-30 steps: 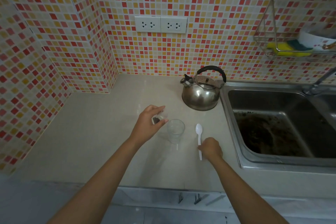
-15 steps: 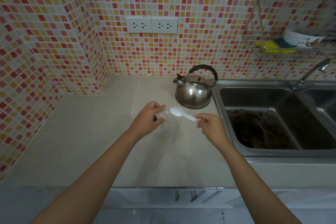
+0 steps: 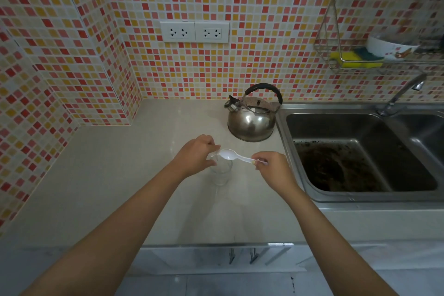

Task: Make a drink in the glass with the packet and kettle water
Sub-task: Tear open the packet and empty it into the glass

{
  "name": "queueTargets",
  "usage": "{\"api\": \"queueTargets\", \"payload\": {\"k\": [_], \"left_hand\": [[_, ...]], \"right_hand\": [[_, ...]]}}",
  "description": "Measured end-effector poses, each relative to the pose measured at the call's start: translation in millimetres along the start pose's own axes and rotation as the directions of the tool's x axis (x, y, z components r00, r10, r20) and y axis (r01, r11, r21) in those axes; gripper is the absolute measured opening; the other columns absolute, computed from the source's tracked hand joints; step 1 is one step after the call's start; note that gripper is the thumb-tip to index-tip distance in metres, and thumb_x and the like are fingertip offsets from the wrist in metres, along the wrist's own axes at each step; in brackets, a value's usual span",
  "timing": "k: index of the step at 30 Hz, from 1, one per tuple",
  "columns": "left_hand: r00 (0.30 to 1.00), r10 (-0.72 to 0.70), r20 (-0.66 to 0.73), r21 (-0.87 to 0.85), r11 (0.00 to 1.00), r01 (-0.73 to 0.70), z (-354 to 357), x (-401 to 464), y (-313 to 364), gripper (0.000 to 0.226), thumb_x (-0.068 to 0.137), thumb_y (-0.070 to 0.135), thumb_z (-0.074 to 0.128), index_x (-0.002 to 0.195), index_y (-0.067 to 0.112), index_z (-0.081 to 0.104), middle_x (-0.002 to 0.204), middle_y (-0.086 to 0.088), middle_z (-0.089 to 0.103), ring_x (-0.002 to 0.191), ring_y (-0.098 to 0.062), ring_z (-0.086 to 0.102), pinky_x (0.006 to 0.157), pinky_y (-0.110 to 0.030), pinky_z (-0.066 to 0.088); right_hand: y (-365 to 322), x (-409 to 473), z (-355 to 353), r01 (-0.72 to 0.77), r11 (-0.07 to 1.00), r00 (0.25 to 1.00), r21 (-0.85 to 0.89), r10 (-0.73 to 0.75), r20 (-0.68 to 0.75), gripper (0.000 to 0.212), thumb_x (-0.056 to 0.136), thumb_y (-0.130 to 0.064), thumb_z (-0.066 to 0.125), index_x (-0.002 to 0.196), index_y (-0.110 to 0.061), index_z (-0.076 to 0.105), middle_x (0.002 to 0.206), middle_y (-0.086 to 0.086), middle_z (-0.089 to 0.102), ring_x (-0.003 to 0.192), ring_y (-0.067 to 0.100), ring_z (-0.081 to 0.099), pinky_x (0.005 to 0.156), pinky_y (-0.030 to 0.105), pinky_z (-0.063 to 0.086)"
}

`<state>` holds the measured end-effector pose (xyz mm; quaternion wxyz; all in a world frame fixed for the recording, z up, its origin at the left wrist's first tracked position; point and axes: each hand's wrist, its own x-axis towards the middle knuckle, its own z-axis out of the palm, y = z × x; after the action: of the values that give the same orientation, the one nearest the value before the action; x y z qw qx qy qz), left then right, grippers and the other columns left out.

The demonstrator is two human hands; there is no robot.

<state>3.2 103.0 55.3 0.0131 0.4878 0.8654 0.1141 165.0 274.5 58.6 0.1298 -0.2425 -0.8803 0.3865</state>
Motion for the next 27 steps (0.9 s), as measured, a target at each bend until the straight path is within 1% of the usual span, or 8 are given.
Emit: {"api": "queueTargets", "payload": {"k": [2, 6, 10, 13, 16, 19, 22, 27], "left_hand": [[0.997, 0.062, 0.042, 0.121, 0.990, -0.067, -2.4, 3.7, 1.7, 0.051, 0.085, 0.033, 0.068, 0.133, 0.018, 0.057, 0.118, -0.005, 0.059, 0.103, -0.022, 0.056, 0.082, -0.029, 0.047], [0.981, 0.131, 0.144, 0.294, 0.941, -0.169, -8.8, 10.0, 9.9, 0.043, 0.085, 0.031, 0.067, 0.125, 0.014, 0.062, 0.114, -0.008, 0.060, 0.101, -0.024, 0.056, 0.079, -0.034, 0.049], [0.954, 0.174, 0.246, 0.418, 0.869, -0.266, -13.5, 16.1, 20.8, 0.028, 0.088, 0.021, 0.061, 0.114, 0.011, 0.065, 0.108, -0.007, 0.059, 0.099, -0.024, 0.054, 0.075, -0.034, 0.046], [0.930, 0.199, 0.310, 0.495, 0.801, -0.337, -16.3, 20.5, 27.2, 0.022, 0.088, 0.014, 0.060, 0.109, 0.011, 0.067, 0.106, -0.008, 0.059, 0.100, -0.025, 0.055, 0.075, -0.035, 0.046], [0.906, 0.224, 0.360, 0.542, 0.740, -0.398, -18.8, 24.6, 30.7, 0.019, 0.088, 0.007, 0.057, 0.104, 0.011, 0.068, 0.106, -0.008, 0.060, 0.100, -0.026, 0.054, 0.073, -0.034, 0.044], [0.876, 0.245, 0.415, 0.571, 0.679, -0.461, -21.7, 29.7, 35.6, 0.020, 0.087, 0.001, 0.057, 0.101, 0.009, 0.068, 0.103, -0.009, 0.062, 0.097, -0.026, 0.056, 0.070, -0.032, 0.041], [0.853, 0.255, 0.455, 0.578, 0.645, -0.500, -24.5, 33.9, 42.0, 0.019, 0.086, 0.001, 0.060, 0.102, 0.007, 0.069, 0.100, -0.009, 0.064, 0.092, -0.025, 0.057, 0.066, -0.031, 0.039], [0.818, 0.276, 0.505, 0.616, 0.549, -0.565, -24.8, 38.5, 50.3, 0.019, 0.086, 0.005, 0.063, 0.104, 0.009, 0.068, 0.105, -0.008, 0.065, 0.098, -0.024, 0.056, 0.071, -0.030, 0.038]], "right_hand": [[1.9, -1.1, 2.5, -0.004, 0.999, 1.000, -0.034, 0.004, 0.002, 0.015, 0.087, -0.005, 0.057, 0.086, -0.007, 0.072, 0.072, 0.004, 0.061, 0.067, 0.019, 0.057, 0.058, 0.022, 0.043], [6.9, -4.2, 6.2, 0.004, 0.994, 1.000, -0.108, -0.003, 0.011, 0.017, 0.089, -0.005, 0.055, 0.090, -0.008, 0.072, 0.076, 0.009, 0.065, 0.071, 0.024, 0.060, 0.066, 0.031, 0.049], [7.0, -6.9, 8.0, 0.056, 0.974, 0.998, -0.219, -0.058, -0.002, 0.019, 0.090, -0.006, 0.054, 0.095, -0.007, 0.072, 0.086, 0.012, 0.067, 0.074, 0.024, 0.061, 0.067, 0.033, 0.053], [4.8, -8.4, 7.1, 0.102, 0.946, 0.994, -0.308, -0.111, -0.012, 0.019, 0.091, -0.008, 0.053, 0.097, -0.007, 0.071, 0.087, 0.012, 0.064, 0.073, 0.024, 0.059, 0.063, 0.028, 0.047], [1.8, -8.7, 4.6, 0.141, 0.905, 0.988, -0.401, -0.152, 0.004, 0.021, 0.092, -0.008, 0.052, 0.097, -0.008, 0.072, 0.085, 0.011, 0.062, 0.071, 0.024, 0.059, 0.064, 0.030, 0.050], [-0.1, -9.5, 2.7, 0.203, 0.869, 0.976, -0.451, -0.218, 0.019, 0.022, 0.091, -0.006, 0.055, 0.108, -0.008, 0.070, 0.088, 0.013, 0.063, 0.074, 0.026, 0.060, 0.066, 0.028, 0.048], [-1.3, -10.3, 2.0, 0.237, 0.847, 0.968, -0.476, -0.248, 0.041, 0.023, 0.091, -0.005, 0.055, 0.111, -0.005, 0.068, 0.090, 0.015, 0.062, 0.077, 0.027, 0.060, 0.067, 0.032, 0.052], [-3.8, -12.4, 3.1, 0.274, 0.836, 0.956, -0.475, -0.289, 0.041, 0.022, 0.089, -0.003, 0.057, 0.108, -0.002, 0.069, 0.088, 0.017, 0.063, 0.075, 0.029, 0.060, 0.065, 0.033, 0.050]]}}
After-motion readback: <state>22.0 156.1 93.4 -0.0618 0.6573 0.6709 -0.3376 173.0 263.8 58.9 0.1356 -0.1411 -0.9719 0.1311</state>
